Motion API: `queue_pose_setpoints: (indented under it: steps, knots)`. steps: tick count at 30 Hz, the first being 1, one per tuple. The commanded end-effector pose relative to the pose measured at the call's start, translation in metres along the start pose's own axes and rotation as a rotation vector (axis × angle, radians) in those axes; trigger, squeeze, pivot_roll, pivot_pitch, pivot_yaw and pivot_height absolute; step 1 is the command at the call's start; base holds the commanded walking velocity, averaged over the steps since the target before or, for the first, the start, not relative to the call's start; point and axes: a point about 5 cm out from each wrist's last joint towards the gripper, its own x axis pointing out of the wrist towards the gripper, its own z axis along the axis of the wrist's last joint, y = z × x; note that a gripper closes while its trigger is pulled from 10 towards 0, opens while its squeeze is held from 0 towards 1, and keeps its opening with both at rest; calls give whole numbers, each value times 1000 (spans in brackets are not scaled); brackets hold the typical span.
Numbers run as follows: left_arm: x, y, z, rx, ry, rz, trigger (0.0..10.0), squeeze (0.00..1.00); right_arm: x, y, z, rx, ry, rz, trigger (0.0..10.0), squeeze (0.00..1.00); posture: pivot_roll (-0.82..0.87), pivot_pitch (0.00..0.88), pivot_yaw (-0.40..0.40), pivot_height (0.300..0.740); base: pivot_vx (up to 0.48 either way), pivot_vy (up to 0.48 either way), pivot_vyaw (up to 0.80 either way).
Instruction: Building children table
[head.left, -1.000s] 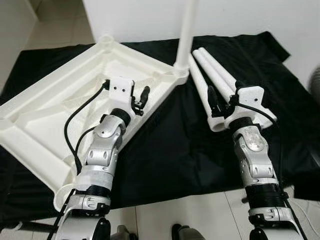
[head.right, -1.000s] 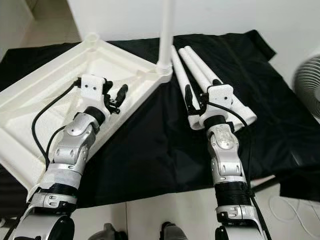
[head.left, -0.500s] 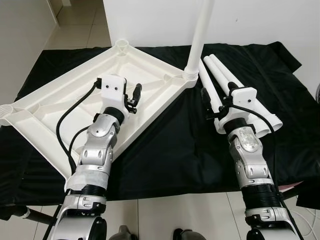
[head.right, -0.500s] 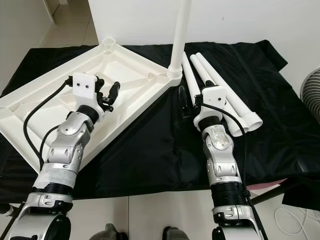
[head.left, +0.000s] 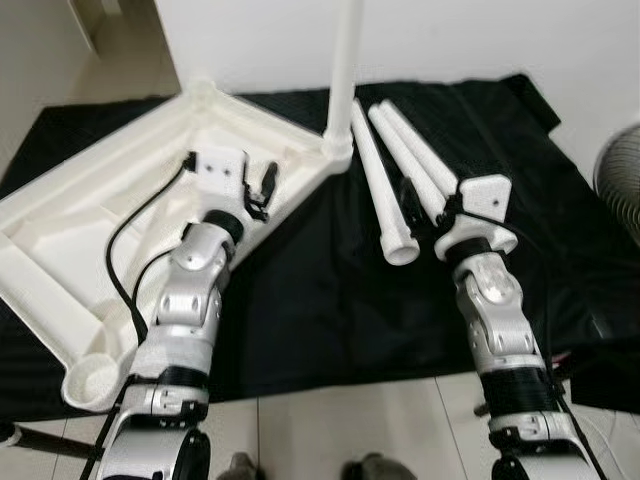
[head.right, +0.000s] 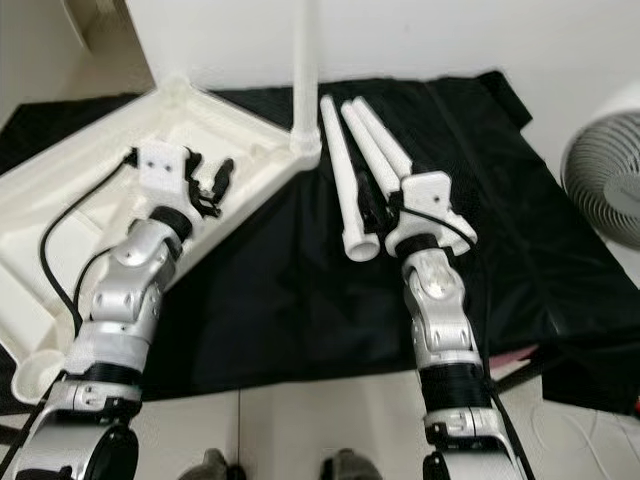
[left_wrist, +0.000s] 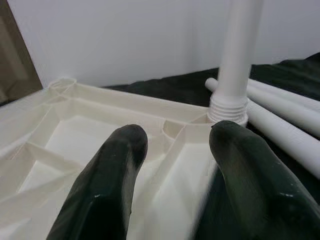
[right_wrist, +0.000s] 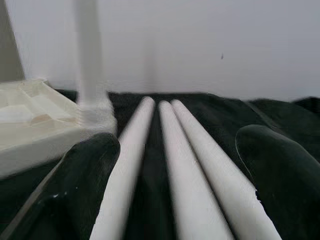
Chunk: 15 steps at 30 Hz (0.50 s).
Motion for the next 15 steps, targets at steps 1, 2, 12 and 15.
queue_pose_setpoints:
  steps: [1, 2, 12, 15]
  knots:
    - [0, -1, -3, 4, 17, 5, 10000, 0, 1, 2, 2, 3, -13, 3, 10000, 0, -110, 100, 65, 740, 0, 0, 0]
    - [0, 0, -4, 14, 23, 12, 10000, 0, 1, 2, 2, 6, -13, 4, 10000, 0, -113, 98, 66, 740, 0, 0, 0]
    - [-3, 6, -13, 59, 100, 2, 10000, 0, 1, 4, 1, 0, -2, 20, 10000, 0, -119, 95, 69, 740, 0, 0, 0]
    - [-5, 8, -15, 79, 114, -6, 10000, 0, 1, 4, 1, -4, -2, 23, 10000, 0, -119, 95, 69, 740, 0, 0, 0]
